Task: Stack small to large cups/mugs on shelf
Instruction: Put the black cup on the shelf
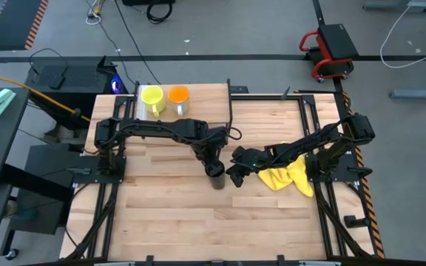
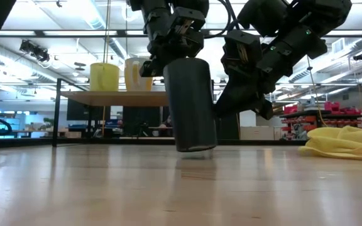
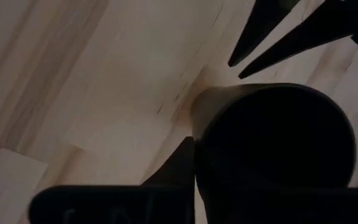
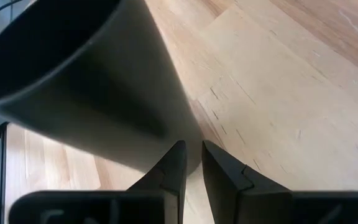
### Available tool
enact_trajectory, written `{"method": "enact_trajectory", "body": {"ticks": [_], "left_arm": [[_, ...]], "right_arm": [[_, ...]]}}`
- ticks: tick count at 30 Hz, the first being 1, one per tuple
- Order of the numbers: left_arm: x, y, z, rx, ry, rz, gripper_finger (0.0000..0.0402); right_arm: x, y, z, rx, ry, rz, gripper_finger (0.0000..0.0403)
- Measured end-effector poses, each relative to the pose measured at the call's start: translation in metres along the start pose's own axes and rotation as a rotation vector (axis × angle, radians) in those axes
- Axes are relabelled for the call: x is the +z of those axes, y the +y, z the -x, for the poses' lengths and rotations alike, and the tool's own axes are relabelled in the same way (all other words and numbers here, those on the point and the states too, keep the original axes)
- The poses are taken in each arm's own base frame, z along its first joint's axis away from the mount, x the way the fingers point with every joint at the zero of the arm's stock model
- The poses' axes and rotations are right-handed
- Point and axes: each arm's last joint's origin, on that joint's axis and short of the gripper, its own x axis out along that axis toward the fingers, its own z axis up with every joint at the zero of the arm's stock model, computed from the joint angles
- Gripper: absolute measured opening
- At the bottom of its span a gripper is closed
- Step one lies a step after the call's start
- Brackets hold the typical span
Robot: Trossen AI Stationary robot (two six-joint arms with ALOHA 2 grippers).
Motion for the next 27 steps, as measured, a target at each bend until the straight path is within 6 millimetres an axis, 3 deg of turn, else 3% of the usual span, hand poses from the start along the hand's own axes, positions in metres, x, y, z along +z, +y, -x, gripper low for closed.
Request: {"method": "enact_trajectory", "body": {"ticks": [7,16,27], "left_arm": [[0.006,-0.006,0.013,0.0,-0.034,-0.006,0.0018],[0.02,-0.016,0.078,0.079,-0.117,-0.055,0.0014],[0.035,0.015,0.148,0.219,-0.228,-0.053,0.0009]], "right_arm": [[0.0,0.0,0.0,-0.006,-0.006,0.0,0.0058],[0.002,0.002,0.005,0.02,0.008,-0.034,0.0058],[0.021,0.014,0.057,0.075,-0.101,-0.041,0.0058]]}}
